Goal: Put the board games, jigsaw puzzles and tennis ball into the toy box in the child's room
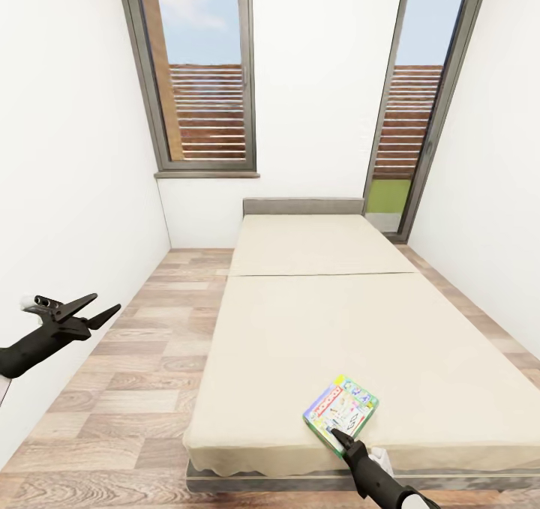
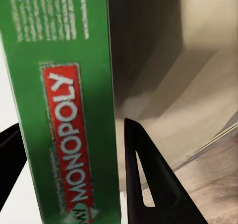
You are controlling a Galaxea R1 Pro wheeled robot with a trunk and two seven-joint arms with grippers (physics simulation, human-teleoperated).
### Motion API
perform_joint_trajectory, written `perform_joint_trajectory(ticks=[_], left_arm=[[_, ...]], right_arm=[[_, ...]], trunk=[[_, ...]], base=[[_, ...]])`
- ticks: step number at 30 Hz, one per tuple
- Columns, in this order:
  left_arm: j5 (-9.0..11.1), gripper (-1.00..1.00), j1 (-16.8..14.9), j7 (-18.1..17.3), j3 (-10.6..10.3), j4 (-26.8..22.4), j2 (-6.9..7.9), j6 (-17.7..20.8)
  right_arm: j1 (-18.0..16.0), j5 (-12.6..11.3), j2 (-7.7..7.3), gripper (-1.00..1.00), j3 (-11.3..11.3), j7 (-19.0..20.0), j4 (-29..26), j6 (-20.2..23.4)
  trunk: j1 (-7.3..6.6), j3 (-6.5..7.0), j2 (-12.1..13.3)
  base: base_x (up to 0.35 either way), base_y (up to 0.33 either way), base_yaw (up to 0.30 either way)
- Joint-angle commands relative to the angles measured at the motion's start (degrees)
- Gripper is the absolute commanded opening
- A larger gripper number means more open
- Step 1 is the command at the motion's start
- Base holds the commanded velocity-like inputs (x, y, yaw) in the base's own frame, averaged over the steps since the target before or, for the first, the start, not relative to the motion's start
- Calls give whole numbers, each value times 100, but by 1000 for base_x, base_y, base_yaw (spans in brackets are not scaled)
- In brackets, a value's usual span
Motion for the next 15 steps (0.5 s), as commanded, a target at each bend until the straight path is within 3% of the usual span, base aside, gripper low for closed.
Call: perform_joint_trajectory(ticks=[1, 15], left_arm=[[-5, 100, -3, -23, 0, 0, 1, 61], [-5, 100, -3, -23, 0, 0, -7, 57]], right_arm=[[-3, -25, 1, -100, -22, 5, 3, 46], [0, -25, 1, -100, -22, 86, 3, 40]], trunk=[[-1, -5, -2], [-264, 210, 479]], base=[[0, 0, 0], [0, 0, 0]])
